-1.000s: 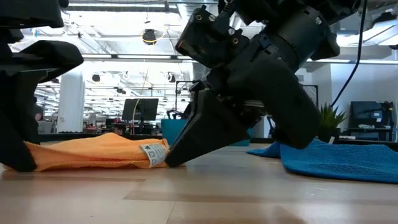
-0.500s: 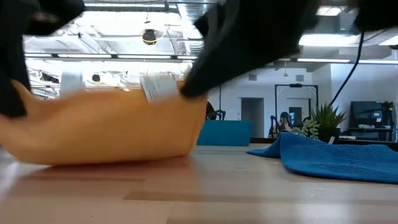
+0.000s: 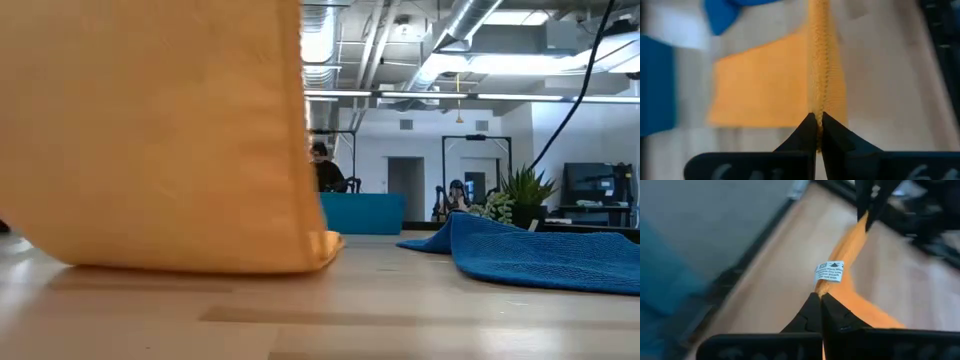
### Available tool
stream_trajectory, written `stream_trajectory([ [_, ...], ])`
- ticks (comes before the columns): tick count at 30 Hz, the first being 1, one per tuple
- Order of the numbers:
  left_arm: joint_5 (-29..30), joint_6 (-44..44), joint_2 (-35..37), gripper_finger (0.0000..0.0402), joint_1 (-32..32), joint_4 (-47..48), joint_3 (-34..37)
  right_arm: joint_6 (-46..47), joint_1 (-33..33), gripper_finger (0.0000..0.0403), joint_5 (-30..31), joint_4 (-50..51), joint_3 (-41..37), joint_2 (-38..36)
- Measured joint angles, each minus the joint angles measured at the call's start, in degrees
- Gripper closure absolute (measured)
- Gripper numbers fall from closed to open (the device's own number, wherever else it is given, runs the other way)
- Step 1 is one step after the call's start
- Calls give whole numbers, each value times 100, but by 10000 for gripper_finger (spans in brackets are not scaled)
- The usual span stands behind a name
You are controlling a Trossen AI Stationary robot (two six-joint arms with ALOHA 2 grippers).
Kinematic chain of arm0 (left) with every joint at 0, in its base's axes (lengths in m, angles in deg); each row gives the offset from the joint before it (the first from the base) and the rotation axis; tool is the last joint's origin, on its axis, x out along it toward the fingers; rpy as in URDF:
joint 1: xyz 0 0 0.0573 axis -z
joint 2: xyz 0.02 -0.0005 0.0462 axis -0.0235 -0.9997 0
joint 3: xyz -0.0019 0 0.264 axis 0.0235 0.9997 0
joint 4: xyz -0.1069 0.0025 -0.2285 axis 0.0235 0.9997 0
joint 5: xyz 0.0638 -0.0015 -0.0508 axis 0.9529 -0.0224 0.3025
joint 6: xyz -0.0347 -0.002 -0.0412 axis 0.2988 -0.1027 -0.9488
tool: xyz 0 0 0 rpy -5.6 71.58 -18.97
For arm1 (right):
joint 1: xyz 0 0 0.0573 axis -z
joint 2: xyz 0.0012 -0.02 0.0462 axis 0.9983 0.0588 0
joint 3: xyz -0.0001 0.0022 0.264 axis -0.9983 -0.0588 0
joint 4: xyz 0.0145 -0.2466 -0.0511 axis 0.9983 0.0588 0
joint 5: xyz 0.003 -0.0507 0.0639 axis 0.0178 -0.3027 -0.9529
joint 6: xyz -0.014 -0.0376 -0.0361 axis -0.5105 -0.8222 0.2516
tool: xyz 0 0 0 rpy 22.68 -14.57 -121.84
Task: Roll microfiber towels into tight, uniform cylinder then place into a basket
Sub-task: Fold the yellow microfiber cloth
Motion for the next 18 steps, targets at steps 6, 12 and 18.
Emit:
stream_trajectory([
  [6, 1071, -753, 4, 400, 41, 1394, -275, 527, 106, 396, 908, 742, 100, -7],
  [12, 1041, -622, 4, 400, -564, 1250, 198, 1577, 453, 398, 903, 1732, 94, 37],
  [18, 1138, -702, 4, 400, -1294, 1019, 898, 2341, 783, 397, 949, 2142, -166, 33],
])
